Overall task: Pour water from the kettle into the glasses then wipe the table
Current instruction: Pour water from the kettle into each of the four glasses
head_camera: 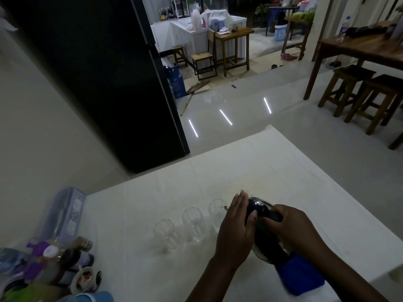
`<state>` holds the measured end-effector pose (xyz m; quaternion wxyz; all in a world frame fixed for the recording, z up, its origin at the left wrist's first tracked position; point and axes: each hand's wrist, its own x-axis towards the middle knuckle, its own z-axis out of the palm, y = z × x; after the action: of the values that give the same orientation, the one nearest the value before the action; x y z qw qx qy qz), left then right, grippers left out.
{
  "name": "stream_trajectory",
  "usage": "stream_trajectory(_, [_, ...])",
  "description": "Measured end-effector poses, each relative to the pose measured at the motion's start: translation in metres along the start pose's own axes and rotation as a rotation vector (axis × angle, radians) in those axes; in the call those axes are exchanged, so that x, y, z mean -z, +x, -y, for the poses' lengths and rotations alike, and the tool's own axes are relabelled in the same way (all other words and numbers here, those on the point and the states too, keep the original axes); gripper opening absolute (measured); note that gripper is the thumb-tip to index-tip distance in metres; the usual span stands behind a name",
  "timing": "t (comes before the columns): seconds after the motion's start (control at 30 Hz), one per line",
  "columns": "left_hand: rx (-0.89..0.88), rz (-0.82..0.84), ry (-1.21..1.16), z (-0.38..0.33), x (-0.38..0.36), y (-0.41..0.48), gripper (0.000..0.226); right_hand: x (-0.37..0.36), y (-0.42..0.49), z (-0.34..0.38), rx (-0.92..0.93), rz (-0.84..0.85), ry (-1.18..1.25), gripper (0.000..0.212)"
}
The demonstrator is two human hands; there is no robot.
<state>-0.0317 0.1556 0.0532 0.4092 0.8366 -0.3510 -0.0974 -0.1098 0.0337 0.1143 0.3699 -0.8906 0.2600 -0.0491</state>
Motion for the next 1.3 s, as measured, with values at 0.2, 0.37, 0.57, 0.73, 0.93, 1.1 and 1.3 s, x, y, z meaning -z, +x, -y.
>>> stream_trajectory(0.2, [-0.019,0.025,0.050,-0.003,-0.003,0.000,0.059,-0.003,-0.002,-0.017,-0.049,0.007,0.090,0.020])
stream_trajectory(0.37, [-0.039,0.063,0.098,-0.013,-0.007,0.001,0.057,0.000,-0.004,-0.032,-0.067,0.006,0.143,0.017])
stream_trajectory(0.57, [-0.074,0.067,0.138,-0.034,-0.013,0.009,0.054,0.015,-0.005,-0.047,-0.038,-0.026,0.218,0.024])
stream_trajectory(0.73, [-0.091,0.066,0.135,-0.047,-0.025,0.020,0.057,0.028,0.002,-0.062,-0.044,-0.038,0.238,0.018])
stream_trajectory(0.93, [-0.076,0.086,0.147,-0.056,-0.044,0.036,0.059,0.044,0.012,-0.076,-0.062,-0.035,0.202,0.016])
stream_trajectory(1.1, [-0.046,0.098,0.125,-0.060,-0.059,0.047,0.057,0.056,0.023,-0.086,-0.064,-0.024,0.148,0.015])
stream_trajectory(1.3, [0.020,0.084,0.082,-0.059,-0.071,0.054,0.060,0.070,0.037,-0.088,-0.033,0.024,0.095,0.026])
